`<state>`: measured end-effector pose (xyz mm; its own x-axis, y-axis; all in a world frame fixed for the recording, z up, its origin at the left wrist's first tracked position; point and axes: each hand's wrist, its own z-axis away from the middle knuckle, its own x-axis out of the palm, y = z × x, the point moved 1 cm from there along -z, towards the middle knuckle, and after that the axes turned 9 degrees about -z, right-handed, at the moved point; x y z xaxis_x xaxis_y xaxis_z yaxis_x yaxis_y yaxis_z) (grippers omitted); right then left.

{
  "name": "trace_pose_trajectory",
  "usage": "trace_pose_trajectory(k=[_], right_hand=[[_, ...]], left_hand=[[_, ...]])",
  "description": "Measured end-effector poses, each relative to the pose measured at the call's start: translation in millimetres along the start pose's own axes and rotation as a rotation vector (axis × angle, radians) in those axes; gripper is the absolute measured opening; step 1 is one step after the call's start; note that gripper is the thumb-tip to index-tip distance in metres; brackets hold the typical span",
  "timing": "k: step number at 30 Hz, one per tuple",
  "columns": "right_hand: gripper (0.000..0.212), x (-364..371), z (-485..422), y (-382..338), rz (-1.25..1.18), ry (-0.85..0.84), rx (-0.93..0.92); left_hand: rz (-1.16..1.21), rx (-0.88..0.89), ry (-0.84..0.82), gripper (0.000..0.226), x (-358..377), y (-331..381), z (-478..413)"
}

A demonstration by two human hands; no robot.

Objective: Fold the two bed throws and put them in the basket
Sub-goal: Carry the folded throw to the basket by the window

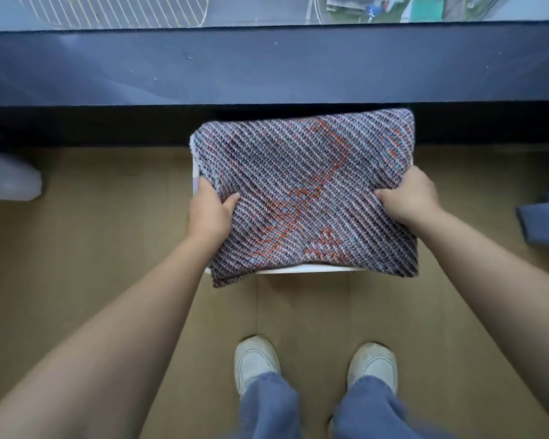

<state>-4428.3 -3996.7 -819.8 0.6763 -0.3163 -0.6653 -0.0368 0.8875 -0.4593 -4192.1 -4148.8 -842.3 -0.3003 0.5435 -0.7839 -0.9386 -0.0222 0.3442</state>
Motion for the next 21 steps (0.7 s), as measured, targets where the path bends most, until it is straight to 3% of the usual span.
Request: trace_pose_trajectory(k=[3,6,8,10,14,17,21], right_hand=[[0.068,1,-1,-3,0.174,0.115,-0.092],[0.090,6,-1,-12,0.310,0.302,-0.592],[0.091,23,-6,-14,0.372,0.211,-0.872],[0.096,46,-14,-7,0.539,0.027,-1.017],[0.116,70,-48,30,0.859,-0.218,-0.913],[0.130,82,-78,52,0.984,-0.295,-0.774],[0.134,103,-100,62,0.976,-0.362,-0.736]], left_hand=[[-0.134,0.147,0.155,0.091,3,4,11],[-0.395,0.556,0.382,0.097,14,22,19],[-0.535,0.748,0.322,0.099,31,36,13],[-0.709,0.775,0.146,0.110,52,38,-1],[-0.908,0.619,-0.061,0.141,81,8,-33],[-0.980,0.580,-0.129,0.147,92,-21,-60],[-1.020,0.592,-0.164,0.147,106,-33,-85]])
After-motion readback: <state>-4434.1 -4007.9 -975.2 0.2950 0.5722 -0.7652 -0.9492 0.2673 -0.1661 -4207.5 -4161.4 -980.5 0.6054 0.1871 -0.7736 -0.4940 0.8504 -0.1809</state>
